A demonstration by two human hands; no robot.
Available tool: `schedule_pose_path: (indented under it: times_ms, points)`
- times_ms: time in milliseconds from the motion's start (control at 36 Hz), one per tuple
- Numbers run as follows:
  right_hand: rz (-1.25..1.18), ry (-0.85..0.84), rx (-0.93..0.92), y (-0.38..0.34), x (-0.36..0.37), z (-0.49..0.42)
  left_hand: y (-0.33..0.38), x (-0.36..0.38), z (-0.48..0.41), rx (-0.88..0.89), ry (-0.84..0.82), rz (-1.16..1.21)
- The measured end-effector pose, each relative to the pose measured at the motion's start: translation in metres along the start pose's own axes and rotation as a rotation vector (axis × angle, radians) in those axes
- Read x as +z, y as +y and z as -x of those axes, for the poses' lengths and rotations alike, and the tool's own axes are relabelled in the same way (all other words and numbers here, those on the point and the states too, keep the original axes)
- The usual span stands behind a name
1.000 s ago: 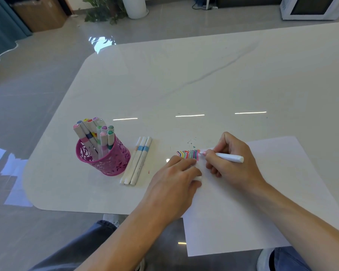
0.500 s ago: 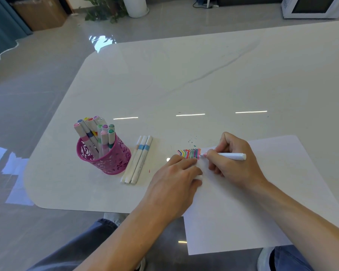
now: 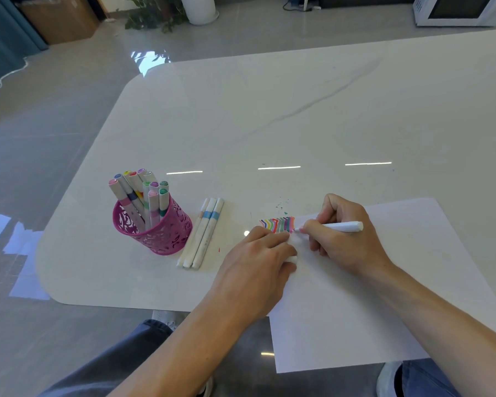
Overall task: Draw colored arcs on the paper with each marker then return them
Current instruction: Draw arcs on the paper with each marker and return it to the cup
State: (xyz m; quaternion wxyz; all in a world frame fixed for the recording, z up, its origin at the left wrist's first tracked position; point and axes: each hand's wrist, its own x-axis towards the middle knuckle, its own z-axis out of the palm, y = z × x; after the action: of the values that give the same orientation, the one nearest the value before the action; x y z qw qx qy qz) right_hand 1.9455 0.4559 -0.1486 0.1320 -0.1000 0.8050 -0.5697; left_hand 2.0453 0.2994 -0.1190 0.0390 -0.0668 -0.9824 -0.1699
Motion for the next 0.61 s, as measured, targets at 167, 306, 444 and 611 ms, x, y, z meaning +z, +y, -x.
schedule_pose_path:
  times_ms: [167, 306, 444, 611]
  points:
    - [0.015, 0.004, -0.008, 0.0025, 0.0002, -0.0026, -0.0001, 0.0004, 0.0002, 0.005, 0.010, -0.005]
    - [0.020, -0.005, -0.009, 0.0013, -0.0002, -0.0028, -0.0007, 0.0013, 0.0002, 0.006, 0.013, 0.002]
    - [0.016, -0.005, 0.000, -0.0001, -0.0003, -0.0019, -0.0002, 0.0013, 0.0006, -0.001, 0.017, -0.002]
    - [0.010, -0.011, 0.006, -0.0011, -0.0008, -0.0012, 0.0001, 0.0013, 0.0011, -0.003, 0.014, -0.008]
